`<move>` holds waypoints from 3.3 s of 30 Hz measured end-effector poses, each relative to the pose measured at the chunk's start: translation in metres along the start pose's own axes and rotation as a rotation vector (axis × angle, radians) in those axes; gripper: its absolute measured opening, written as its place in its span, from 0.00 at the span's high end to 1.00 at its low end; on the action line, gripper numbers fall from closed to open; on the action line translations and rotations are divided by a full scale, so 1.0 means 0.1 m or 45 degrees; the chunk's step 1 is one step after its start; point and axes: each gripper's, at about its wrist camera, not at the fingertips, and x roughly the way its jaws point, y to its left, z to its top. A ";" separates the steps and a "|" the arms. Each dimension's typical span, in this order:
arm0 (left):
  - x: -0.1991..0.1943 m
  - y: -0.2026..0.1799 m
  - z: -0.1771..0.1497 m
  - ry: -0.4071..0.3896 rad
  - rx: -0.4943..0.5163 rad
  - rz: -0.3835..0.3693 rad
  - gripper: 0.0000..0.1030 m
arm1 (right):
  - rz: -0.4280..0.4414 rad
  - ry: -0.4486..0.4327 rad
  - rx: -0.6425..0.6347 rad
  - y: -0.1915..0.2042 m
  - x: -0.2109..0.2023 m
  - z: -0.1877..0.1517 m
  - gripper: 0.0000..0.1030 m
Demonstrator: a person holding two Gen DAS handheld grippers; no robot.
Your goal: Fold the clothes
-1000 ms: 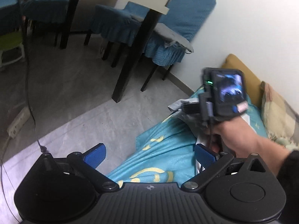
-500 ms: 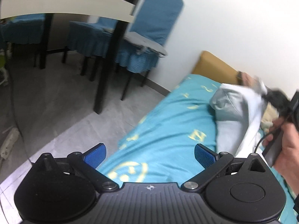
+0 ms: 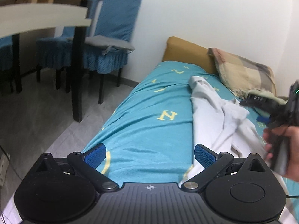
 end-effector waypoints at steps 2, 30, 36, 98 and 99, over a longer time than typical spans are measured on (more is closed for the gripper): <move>0.00 -0.06 -0.02 -0.003 0.029 -0.010 0.01 | 0.028 -0.012 -0.007 0.06 -0.35 0.06 0.15; -1.07 0.69 -0.25 0.381 -0.370 0.193 0.16 | 0.016 -0.134 0.396 -0.60 -3.87 -0.73 0.15; -0.92 0.60 -0.41 0.564 -0.268 0.291 0.69 | 0.035 -0.087 0.506 -0.77 -3.81 -0.79 0.15; -1.48 -0.88 -0.44 0.192 0.117 -0.254 0.12 | 0.023 0.032 0.058 -0.27 -3.52 -0.89 0.18; -1.46 -0.84 -0.43 0.204 0.088 -0.253 0.12 | 0.031 0.047 0.057 -0.27 -3.49 -0.87 0.27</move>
